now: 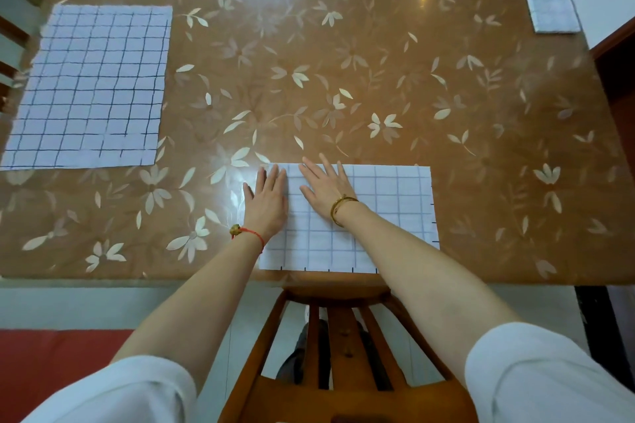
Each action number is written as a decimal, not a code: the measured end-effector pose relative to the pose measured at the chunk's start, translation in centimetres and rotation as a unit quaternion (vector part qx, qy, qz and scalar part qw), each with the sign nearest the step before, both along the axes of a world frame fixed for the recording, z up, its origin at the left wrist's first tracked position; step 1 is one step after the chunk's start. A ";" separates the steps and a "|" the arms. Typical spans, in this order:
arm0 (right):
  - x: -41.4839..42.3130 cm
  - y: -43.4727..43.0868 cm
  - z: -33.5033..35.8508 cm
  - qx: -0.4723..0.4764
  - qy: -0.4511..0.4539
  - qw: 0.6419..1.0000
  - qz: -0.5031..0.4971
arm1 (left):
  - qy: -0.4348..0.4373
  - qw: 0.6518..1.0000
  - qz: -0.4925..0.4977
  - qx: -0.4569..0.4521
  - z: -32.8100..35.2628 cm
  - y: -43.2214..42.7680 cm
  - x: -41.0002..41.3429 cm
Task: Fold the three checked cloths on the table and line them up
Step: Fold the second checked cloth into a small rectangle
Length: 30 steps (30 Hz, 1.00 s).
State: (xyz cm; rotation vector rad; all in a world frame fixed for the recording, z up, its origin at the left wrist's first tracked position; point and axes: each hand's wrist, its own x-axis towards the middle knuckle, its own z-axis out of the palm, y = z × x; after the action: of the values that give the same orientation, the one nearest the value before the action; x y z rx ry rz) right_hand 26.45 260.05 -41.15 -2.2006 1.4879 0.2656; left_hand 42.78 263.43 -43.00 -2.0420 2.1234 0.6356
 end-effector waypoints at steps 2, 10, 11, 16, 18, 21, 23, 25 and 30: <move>0.4 -0.2 -0.2 0.002 0.000 1.000 0.002 | 0.007 1.000 0.004 -0.005 -0.3 -0.1 0.2; 0.7 -0.2 -1.2 -0.011 0.031 0.999 0.016 | 0.004 1.000 0.012 -0.016 -0.1 0.2 -0.3; 0.4 -0.1 -1.3 -0.016 0.034 0.999 0.012 | 0.008 1.000 0.018 -0.016 0.0 0.2 -0.4; -3.7 1.1 -1.8 -0.049 0.063 0.996 -0.032 | 0.017 0.999 0.035 -0.020 0.0 0.5 -0.9; -5.8 1.6 -2.0 -0.058 0.075 0.994 -0.057 | 0.025 0.999 0.042 -0.020 0.0 0.5 -1.0; -8.7 2.1 -2.1 -0.061 0.085 0.990 -0.096 | 0.030 0.998 0.050 -0.014 0.1 0.4 -1.1; -10.5 2.5 -1.9 -0.067 0.098 0.985 -0.123 | 0.029 0.998 0.052 -0.011 0.1 0.4 -1.1; -12.3 3.0 -1.8 -0.074 0.120 0.978 -0.154 | 0.029 0.998 0.053 -0.010 0.3 0.3 -1.1; -17.2 3.7 -2.1 -0.065 0.145 0.960 -0.232 | 0.031 0.998 0.053 -0.014 0.7 0.2 -1.4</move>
State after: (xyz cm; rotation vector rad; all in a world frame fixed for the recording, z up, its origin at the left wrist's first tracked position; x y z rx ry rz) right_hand 9.24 263.72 -43.26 -1.8871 2.1853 0.3509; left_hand 41.35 263.66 -42.34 -2.1894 2.0797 0.6956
